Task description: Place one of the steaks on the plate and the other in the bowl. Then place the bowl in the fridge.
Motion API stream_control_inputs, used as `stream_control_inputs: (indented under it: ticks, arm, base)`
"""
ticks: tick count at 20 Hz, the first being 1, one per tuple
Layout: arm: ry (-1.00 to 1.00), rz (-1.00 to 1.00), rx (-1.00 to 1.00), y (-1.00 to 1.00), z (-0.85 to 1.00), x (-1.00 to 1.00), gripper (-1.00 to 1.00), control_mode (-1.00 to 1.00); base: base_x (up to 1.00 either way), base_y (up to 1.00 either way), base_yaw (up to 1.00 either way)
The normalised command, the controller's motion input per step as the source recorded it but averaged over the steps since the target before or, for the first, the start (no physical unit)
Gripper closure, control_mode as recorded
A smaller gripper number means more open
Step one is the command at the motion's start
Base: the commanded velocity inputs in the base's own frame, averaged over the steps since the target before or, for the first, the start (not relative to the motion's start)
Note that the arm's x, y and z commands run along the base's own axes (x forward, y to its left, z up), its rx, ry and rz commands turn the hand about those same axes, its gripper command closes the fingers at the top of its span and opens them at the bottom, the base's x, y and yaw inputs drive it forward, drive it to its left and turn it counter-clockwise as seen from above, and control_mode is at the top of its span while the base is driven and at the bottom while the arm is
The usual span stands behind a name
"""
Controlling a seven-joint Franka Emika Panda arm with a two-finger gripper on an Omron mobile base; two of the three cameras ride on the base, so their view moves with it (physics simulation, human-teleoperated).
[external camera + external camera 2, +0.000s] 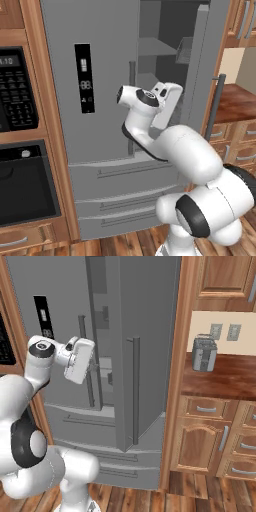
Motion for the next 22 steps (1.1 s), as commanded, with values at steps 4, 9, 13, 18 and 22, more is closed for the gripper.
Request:
stream_control_inputs:
  ticks: [4,9,13,18,22]
  arm:
    - [0.0,-0.11,-0.08,0.04,-0.15,0.46,1.0,-1.0]
    - [0.0,-0.14,-0.01,0.0,-0.02,0.32,1.0,-1.0]
    - [0.0,-0.16,0.0,-0.01,-0.03,0.44,1.0,-1.0]
    - [-0.03,-0.14,-0.02,-0.01,-0.13,0.46,1.0,-1.0]
    - [-0.02,-0.13,-0.03,0.0,-0.16,0.46,1.0,-1.0]
  base:
    - [0.0,0.0,0.0]
    - [0.0,0.0,0.0]
    - [0.0,0.0,0.0]
    - [0.0,0.0,0.0]
    - [0.0,0.0,0.0]
